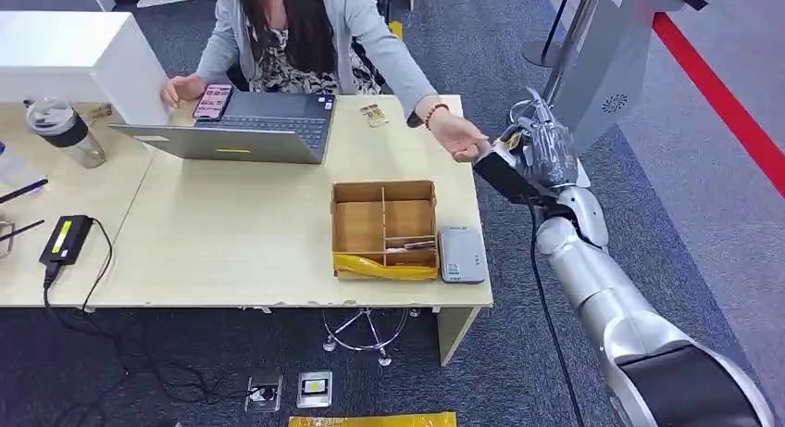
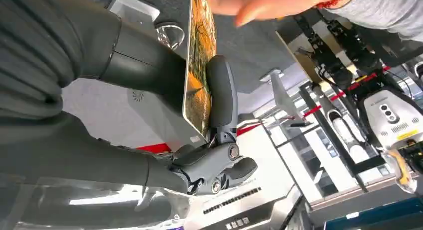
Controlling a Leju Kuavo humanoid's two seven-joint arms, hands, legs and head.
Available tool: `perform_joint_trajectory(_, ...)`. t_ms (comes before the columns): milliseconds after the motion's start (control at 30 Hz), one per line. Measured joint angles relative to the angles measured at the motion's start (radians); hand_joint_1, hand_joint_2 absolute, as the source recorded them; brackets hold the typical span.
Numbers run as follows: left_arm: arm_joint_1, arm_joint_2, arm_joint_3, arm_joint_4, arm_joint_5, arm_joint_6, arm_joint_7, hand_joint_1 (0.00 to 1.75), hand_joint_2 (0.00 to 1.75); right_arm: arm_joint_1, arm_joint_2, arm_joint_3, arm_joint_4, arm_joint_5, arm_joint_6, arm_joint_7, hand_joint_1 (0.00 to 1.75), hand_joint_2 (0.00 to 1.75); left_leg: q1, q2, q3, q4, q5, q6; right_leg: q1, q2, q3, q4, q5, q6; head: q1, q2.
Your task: Pass the card to the sensor for recognition and then transmit it.
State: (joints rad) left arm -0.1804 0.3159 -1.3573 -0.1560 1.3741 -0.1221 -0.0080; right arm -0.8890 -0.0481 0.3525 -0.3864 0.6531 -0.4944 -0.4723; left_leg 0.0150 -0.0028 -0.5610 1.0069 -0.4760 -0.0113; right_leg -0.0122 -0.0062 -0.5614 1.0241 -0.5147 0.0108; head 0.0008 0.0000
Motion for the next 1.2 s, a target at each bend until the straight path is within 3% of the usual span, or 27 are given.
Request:
perform_joint_trajectory(333, 0.000, -0.002, -0.003, 0.000, 0.000, -0.003, 0.000, 0.00, 0.00, 0.018, -0.001, 0.018, 0.000, -0.004, 0.004, -0.003, 1.75, 1.75, 0.000, 0.000, 0.000, 0.000, 0.000, 0.000, 0.000, 0.000, 0.000, 0.000, 0.000, 0.000, 0.000, 0.000)
perform_joint_trajectory(800, 0.002, -0.001, -0.004, 0.000, 0.011, -0.002, -0.003, 0.00, 0.00, 0.143, -0.043, 0.060, -0.009, -0.040, 0.026, 0.016, 1.75, 1.75, 0.000, 0.000, 0.000, 0.000, 0.000, 0.000, 0.000, 0.000, 0.000, 0.000, 0.000, 0.000, 0.000, 0.000)
perform_joint_trajectory(1200, 0.003, -0.001, -0.004, 0.000, 0.014, 0.003, -0.007, 0.00, 0.00, 0.205, -0.056, 0.135, -0.017, -0.076, 0.035, 0.017, 1.75, 1.75, 0.000, 0.000, 0.000, 0.000, 0.000, 0.000, 0.000, 0.000, 0.000, 0.000, 0.000, 0.000, 0.000, 0.000)
